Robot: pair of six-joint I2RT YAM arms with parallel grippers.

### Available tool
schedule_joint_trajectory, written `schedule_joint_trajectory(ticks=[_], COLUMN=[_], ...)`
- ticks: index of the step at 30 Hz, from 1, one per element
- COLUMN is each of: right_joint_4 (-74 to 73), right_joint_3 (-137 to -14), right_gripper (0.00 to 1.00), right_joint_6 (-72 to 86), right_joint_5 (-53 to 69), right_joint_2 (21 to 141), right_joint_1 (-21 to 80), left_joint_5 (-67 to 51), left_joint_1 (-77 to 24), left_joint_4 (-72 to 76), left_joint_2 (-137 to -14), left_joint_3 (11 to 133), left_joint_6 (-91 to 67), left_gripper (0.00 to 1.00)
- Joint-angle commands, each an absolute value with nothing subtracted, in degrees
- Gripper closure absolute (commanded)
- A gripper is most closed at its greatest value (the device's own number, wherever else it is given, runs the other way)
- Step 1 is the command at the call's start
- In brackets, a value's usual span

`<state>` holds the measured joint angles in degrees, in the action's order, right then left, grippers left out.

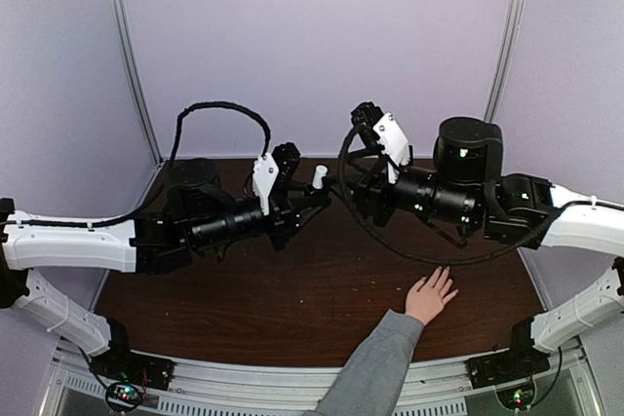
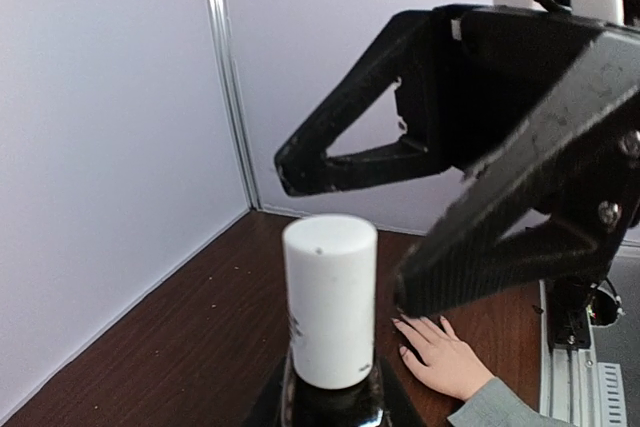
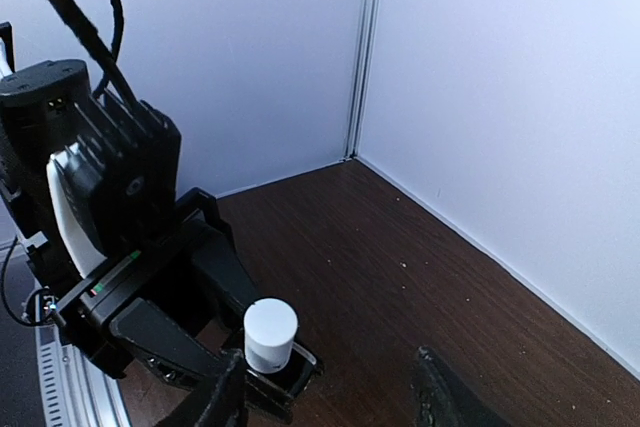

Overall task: Paint the nails
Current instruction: Screw the nail polish bottle cap onto the nail polish bottle.

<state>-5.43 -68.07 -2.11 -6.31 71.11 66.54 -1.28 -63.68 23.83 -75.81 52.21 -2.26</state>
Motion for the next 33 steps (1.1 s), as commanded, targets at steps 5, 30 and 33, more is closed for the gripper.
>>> schedule_joint_trajectory(ticks=[5,30,33], right_joint_4=[-15.0,-25.8,-26.0], right_joint_3=[-70.5,-80.0,-80.2], right_gripper=[0.37,0.46,0.48], right_joint_6=[-10.3,-17.9,-18.2], right_joint_5=[15.0,40.7,41.4], right_joint_2=[66.4,70.6,71.2], right_joint_1=[66.0,66.3,66.3], left_joint_5=[-18.9,-54.6,-55.0], left_joint_1=[-63.4,-64.1,-64.1], left_joint_4=[21.9,13.4,13.5], left_joint_2=[-70.8,-77.0,-77.1], left_joint_3=[52.7,60.9,61.0], left_joint_6=[-1.3,-2.9,-2.7], left_gripper=[1.00,1.00,1.00])
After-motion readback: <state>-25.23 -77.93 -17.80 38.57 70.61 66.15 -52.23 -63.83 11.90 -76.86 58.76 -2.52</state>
